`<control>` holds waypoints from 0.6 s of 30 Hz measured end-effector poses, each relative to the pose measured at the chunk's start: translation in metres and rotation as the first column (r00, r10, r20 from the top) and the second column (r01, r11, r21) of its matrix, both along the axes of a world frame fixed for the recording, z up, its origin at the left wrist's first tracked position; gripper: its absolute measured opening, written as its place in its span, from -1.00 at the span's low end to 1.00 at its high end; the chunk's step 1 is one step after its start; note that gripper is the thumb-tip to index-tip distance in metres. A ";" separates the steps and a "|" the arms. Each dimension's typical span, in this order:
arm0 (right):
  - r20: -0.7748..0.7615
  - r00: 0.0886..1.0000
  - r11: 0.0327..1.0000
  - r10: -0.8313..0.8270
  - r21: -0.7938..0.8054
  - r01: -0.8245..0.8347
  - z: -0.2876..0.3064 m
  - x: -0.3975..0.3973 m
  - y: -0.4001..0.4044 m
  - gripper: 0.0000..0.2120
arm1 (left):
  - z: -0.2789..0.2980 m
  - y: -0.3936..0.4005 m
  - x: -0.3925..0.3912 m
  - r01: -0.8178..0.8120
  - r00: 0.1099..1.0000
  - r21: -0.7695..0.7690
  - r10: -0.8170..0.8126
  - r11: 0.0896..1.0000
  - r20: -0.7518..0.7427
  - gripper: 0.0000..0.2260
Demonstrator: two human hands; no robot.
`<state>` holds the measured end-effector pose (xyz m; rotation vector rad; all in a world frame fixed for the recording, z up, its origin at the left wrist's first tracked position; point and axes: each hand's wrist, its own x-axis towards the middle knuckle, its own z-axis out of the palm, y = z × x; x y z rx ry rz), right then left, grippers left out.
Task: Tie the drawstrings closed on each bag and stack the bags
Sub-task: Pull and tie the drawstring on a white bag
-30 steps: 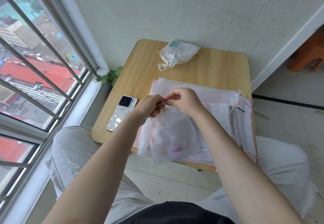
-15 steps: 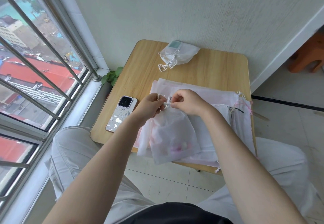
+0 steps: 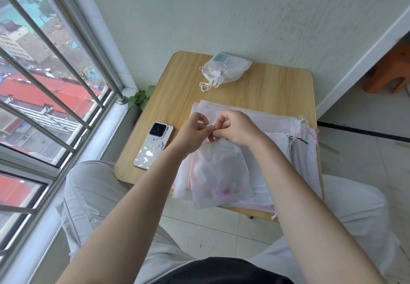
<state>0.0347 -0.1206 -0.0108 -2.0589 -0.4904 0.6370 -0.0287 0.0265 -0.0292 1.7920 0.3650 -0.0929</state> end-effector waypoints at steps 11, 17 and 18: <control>0.110 0.992 0.998 -0.058 -0.024 0.061 0.001 -0.001 0.002 -0.89 | 0.007 0.005 -0.003 -0.061 0.997 -0.081 0.057 0.995 -0.052 -0.90; 0.111 0.991 0.996 -0.080 -0.018 0.083 0.001 0.000 -0.002 -0.89 | 0.010 0.012 -0.002 -0.028 0.996 -0.046 0.023 0.999 -0.092 -0.85; 0.116 0.990 0.996 -0.085 -0.025 0.088 0.001 0.000 -0.001 -0.89 | 0.010 0.011 -0.001 -0.004 0.995 -0.013 0.003 1.000 -0.097 -0.82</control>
